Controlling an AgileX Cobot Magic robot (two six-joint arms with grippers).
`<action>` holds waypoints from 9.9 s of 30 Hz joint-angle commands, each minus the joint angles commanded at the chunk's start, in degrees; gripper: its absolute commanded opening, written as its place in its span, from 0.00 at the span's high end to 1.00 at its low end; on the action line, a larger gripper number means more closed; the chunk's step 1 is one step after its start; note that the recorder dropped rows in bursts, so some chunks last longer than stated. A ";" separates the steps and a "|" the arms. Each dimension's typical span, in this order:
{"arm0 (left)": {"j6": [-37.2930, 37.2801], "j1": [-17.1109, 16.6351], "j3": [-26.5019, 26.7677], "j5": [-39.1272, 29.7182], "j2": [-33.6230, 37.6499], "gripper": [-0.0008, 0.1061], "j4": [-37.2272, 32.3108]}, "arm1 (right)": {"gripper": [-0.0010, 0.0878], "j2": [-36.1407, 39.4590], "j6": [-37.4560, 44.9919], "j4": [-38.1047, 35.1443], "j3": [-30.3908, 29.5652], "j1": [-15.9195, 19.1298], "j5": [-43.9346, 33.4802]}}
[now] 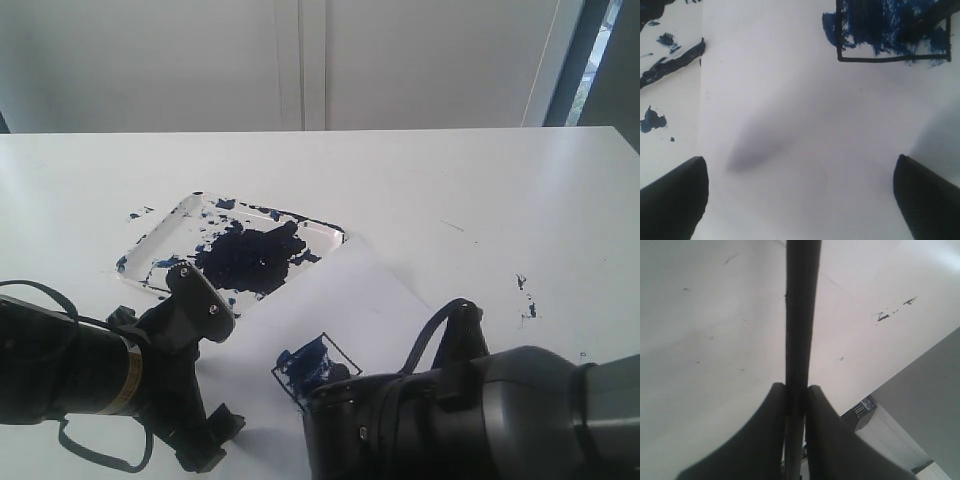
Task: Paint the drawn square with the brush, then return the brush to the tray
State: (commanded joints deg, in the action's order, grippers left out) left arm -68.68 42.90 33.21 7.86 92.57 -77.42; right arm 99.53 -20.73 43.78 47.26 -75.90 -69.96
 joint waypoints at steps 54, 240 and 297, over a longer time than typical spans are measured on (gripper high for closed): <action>-0.23 0.00 -1.14 -0.58 0.00 0.01 -0.11 | 0.99 0.00 3.92 4.67 0.00 2.26 0.00; -2.00 0.00 -1.14 1.63 0.00 0.01 0.11 | 0.99 9.32 7.86 22.62 -3.25 7.02 0.00; -2.44 0.00 -1.14 1.63 0.00 0.01 0.11 | 0.99 9.93 6.00 25.14 0.32 12.56 0.00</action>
State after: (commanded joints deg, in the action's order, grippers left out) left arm -71.12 42.90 32.07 9.49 92.57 -77.31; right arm 109.46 -14.73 68.92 47.57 -63.34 -69.96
